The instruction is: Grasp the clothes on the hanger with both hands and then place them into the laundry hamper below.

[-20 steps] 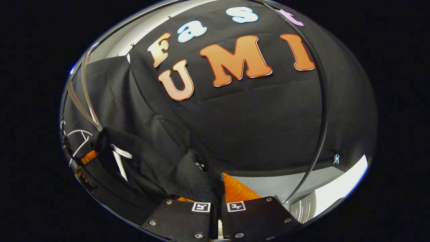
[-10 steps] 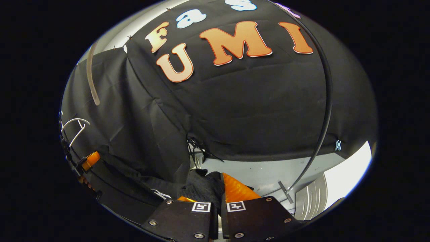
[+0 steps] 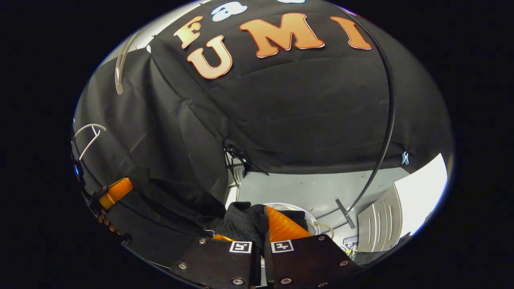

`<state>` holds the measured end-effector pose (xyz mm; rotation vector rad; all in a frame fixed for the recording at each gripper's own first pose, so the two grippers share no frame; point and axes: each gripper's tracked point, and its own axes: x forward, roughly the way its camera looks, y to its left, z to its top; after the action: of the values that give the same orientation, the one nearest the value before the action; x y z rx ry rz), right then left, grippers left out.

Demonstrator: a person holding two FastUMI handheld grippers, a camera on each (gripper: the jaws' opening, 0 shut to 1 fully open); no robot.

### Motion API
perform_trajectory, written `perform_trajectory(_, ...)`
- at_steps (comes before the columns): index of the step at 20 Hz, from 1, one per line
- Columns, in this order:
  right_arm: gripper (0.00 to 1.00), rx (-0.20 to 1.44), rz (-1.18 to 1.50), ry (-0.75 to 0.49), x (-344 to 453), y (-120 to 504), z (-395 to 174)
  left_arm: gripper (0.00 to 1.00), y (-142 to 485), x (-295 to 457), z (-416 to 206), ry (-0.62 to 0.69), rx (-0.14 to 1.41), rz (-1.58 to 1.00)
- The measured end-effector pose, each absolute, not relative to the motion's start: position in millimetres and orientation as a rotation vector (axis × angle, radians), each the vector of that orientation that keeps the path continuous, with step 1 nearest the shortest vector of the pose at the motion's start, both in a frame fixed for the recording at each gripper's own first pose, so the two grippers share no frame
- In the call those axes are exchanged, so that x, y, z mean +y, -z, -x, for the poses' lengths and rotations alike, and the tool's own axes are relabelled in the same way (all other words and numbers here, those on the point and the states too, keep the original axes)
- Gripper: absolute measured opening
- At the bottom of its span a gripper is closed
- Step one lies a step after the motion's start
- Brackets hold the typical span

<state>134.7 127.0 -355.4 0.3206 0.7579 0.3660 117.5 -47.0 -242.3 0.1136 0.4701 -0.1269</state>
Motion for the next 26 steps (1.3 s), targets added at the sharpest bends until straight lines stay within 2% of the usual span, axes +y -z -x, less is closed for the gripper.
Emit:
perform_trajectory(10,0.04,0.916,-0.265,-0.335,137.5,439.6,-98.1,0.08,343.7,-83.5,-91.7,0.196,0.693,-0.1)
perform_trajectory(18,0.07,1.086,-0.194,-0.266,127.6,504.8,-63.4,0.08,437.7,-84.8,-61.2,0.134,0.953,0.008)
perform_trajectory(23,0.11,1.107,-0.187,-0.239,122.1,513.7,-66.2,0.07,473.2,-66.1,-39.0,0.07,1.065,-0.017)
perform_trajectory(26,0.11,1.101,-0.168,-0.234,116.2,511.5,-70.8,0.16,489.2,-62.4,-26.1,0.054,1.127,-0.008)
